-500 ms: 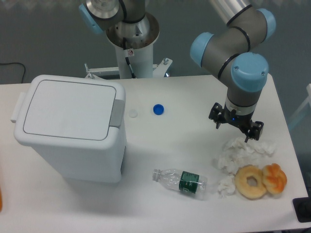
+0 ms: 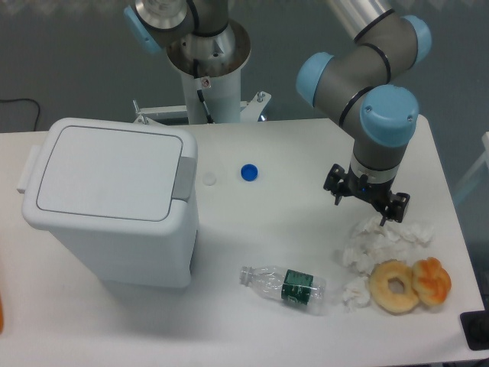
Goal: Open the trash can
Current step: 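Raise the gripper and move it away from the tissues toward the trash can, then lower the gripper fingers onto the lid's push button beside the hinge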
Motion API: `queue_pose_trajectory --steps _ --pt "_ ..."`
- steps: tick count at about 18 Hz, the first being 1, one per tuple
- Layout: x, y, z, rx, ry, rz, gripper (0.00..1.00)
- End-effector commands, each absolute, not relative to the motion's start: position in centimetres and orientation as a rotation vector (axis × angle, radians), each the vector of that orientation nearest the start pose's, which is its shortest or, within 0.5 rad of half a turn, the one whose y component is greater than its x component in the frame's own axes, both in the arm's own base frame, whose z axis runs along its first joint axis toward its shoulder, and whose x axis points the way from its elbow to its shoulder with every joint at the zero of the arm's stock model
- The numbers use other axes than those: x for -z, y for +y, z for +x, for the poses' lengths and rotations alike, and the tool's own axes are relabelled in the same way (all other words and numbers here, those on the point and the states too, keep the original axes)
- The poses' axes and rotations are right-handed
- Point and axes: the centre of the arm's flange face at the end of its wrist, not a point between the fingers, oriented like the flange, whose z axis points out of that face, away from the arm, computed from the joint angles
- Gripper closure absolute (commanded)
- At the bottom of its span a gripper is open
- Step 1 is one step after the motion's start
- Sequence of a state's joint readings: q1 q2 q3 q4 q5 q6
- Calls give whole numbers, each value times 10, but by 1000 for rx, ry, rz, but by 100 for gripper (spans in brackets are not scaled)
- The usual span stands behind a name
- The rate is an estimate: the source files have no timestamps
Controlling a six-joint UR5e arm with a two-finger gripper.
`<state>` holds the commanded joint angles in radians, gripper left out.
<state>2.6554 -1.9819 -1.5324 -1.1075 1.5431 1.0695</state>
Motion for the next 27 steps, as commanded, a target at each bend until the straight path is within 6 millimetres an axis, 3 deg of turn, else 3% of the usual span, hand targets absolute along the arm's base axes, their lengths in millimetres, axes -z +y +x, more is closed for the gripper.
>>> queue_pose_trajectory --steps 3,8,12,14,17,19,22,25,27 --pt "-322 433 -494 -110 -123 -3072 0" --pt "-370 440 -486 -195 -231 -3000 0" --pt "-401 464 -449 -157 -367 -2891 2" --pt "-423 471 -430 -146 -407 -2838 17" --pt "-445 482 -408 5 -508 -2702 60" --pt "-472 479 -392 4 -530 -2650 78" --pt "-491 490 -364 17 -532 -2616 87" --pt "-497 499 -346 42 -521 -2604 98" --pt "-507 504 -327 44 -505 -2595 100"
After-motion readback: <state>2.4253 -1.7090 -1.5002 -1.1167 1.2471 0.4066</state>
